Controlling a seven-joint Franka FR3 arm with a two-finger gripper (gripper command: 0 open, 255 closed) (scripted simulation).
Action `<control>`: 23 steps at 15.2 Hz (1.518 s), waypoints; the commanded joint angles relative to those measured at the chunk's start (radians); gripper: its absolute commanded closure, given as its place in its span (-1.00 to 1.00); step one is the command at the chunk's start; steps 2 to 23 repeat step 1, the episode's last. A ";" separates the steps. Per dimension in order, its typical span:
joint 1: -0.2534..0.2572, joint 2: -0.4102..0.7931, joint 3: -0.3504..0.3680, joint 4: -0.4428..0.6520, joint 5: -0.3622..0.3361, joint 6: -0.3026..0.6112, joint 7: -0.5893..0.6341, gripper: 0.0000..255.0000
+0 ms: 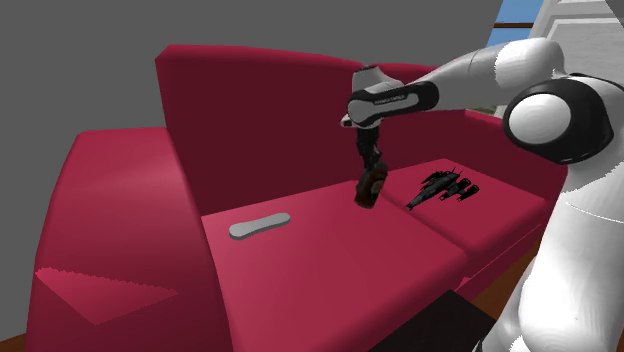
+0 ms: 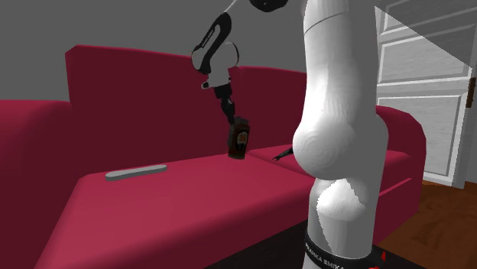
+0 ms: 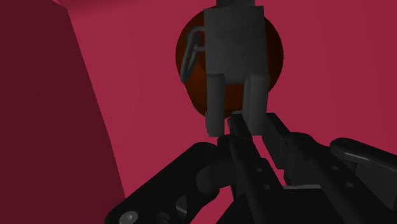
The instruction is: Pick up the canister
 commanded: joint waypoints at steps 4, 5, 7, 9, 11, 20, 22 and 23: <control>0.001 -0.001 0.000 0.008 0.000 -0.009 -0.001 1.00; 0.001 -0.001 0.000 0.008 0.000 -0.009 -0.001 1.00; 0.001 -0.001 0.000 0.008 0.000 -0.009 -0.001 1.00; 0.001 -0.001 0.000 0.008 0.000 -0.009 -0.001 1.00; 0.001 -0.001 0.000 0.008 0.000 -0.009 -0.001 1.00; 0.001 -0.001 0.000 0.008 0.000 -0.009 -0.001 1.00; 0.001 -0.001 0.000 0.008 0.000 -0.009 -0.001 1.00; 0.001 -0.001 0.000 0.008 0.000 -0.009 -0.001 1.00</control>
